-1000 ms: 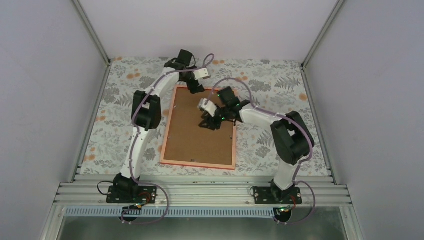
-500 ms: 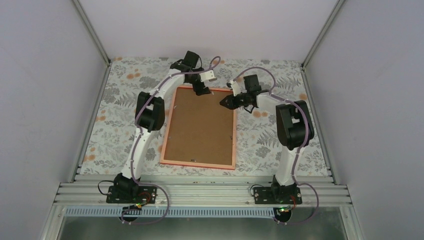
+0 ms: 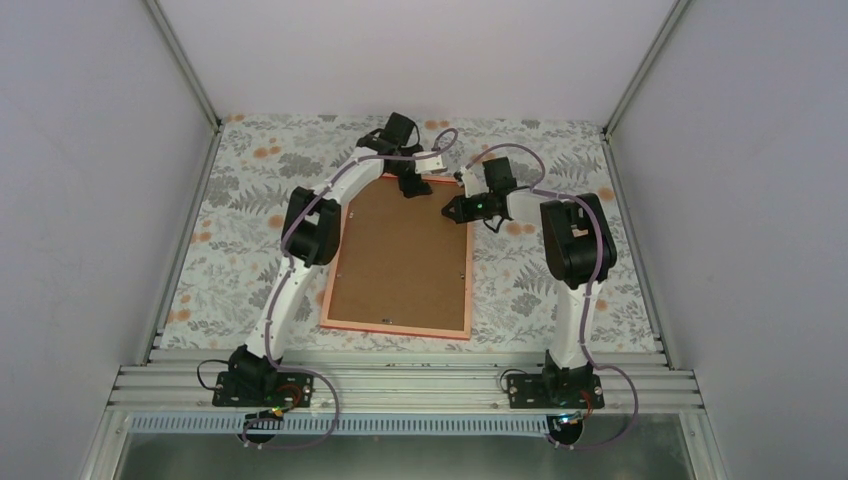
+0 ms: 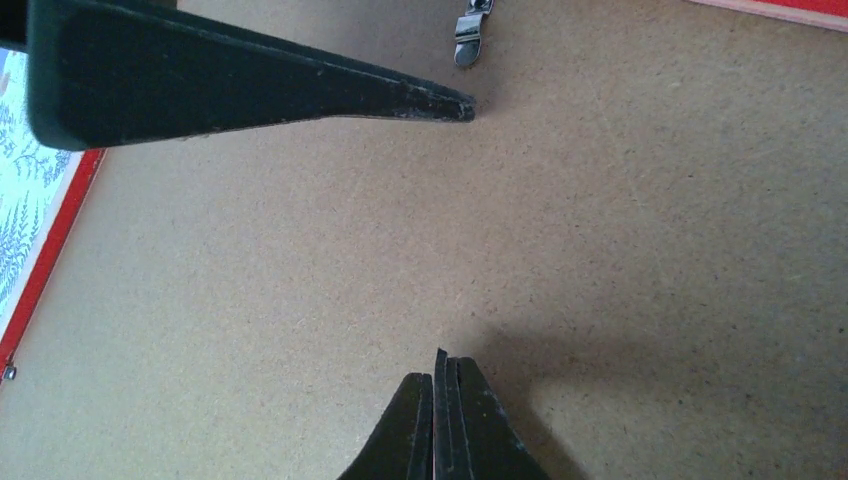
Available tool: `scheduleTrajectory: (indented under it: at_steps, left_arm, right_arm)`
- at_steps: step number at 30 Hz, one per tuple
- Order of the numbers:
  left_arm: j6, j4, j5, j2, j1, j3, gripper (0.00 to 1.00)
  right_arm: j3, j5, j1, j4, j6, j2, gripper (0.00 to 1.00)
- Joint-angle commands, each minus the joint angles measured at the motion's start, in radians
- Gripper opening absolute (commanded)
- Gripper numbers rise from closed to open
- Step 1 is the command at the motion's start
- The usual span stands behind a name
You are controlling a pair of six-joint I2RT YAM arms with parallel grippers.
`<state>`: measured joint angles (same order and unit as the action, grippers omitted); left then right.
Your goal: Put the photo into the frame
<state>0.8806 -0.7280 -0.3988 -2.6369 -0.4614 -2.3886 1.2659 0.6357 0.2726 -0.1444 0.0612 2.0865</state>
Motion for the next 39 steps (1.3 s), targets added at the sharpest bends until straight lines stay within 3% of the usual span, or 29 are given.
scheduleTrajectory:
  at_steps: [1, 12, 17, 21, 28, 33, 39]
  left_arm:
    - [0.049, -0.007, 0.045, -0.052, -0.003, -0.018, 0.83]
    - [0.15, -0.059, -0.039, 0.01, 0.042, 0.057, 0.79]
    - [0.158, -0.033, 0.003, -0.027, 0.019, 0.046, 0.77]
    - [0.131, -0.032, 0.043, -0.072, 0.009, -0.01, 0.68]
    - [0.084, 0.022, 0.096, -0.09, 0.009, -0.008, 0.42]
    - [0.064, 0.021, 0.111, -0.098, 0.009, -0.025, 0.31]
    - [0.018, 0.006, 0.099, -0.069, 0.01, -0.007, 0.32]
  right_arm:
    - [-0.043, -0.04, -0.006, -0.029, 0.027, 0.026, 0.04]
    - [0.005, -0.011, -0.007, -0.056, -0.009, 0.023, 0.04]
    - [0.035, -0.003, -0.009, -0.067, -0.011, 0.042, 0.04]
    - [0.03, -0.002, -0.008, -0.067, -0.008, 0.051, 0.04]
    - [0.026, -0.004, -0.008, -0.067, -0.01, 0.051, 0.04]
    - [0.027, 0.001, -0.009, -0.068, -0.013, 0.054, 0.04]
    - [0.047, -0.002, -0.008, -0.082, -0.033, 0.028, 0.05]
